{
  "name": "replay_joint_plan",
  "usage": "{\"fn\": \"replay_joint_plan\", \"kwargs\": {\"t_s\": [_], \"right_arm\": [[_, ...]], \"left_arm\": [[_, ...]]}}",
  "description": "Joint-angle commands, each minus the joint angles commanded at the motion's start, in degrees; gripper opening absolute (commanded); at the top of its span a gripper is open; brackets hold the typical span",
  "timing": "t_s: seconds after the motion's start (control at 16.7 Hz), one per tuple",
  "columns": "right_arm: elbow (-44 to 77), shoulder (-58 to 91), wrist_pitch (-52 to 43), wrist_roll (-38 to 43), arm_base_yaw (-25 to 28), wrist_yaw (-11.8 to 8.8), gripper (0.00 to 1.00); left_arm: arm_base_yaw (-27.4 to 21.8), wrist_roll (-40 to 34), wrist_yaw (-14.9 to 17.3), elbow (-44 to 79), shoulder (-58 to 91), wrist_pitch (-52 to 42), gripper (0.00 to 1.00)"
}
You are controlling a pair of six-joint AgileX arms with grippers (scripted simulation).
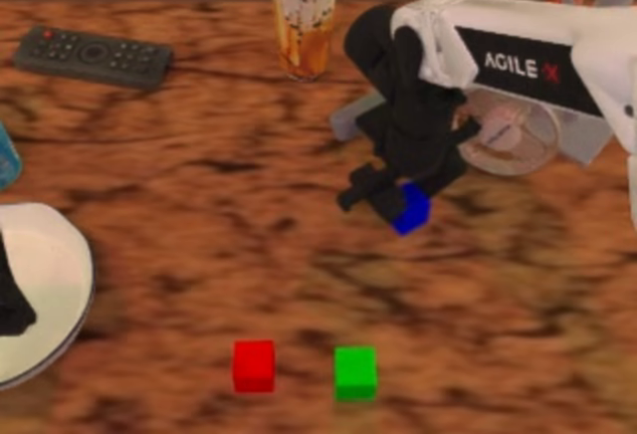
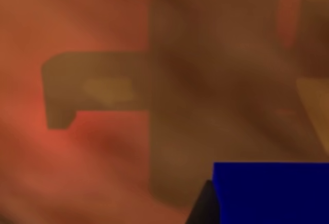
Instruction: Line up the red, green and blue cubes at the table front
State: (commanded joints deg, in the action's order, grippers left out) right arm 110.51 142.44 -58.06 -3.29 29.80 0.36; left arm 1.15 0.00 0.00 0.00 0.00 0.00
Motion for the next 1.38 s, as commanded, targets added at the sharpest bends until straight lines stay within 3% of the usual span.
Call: {"fn": "replay_joint_plan", "kwargs": {"t_s": [0.36,0.78,1.08,1.38], "right_arm": [[1.4,-2.2,-1.5,0.1,0.2,-0.2,0.00],[10.8,-4.9,-13.8,0.0,0.6,-0.2,0.00],[10.9,-5.0,-14.0,0.2,0.4,-0.2,0.00],[2.0,-11.8,-11.6,8.8,3.0,0.0,0.00]], "left_arm": [[0.0,0.0,0.0,0.0,0.0,0.0,1.00],[0.0,0.0,0.0,0.0,0.0,0.0,1.00],[0.0,0.0,0.0,0.0,0.0,0.0,1.00],[0.0,0.0,0.0,0.0,0.0,0.0,1.00]]}}
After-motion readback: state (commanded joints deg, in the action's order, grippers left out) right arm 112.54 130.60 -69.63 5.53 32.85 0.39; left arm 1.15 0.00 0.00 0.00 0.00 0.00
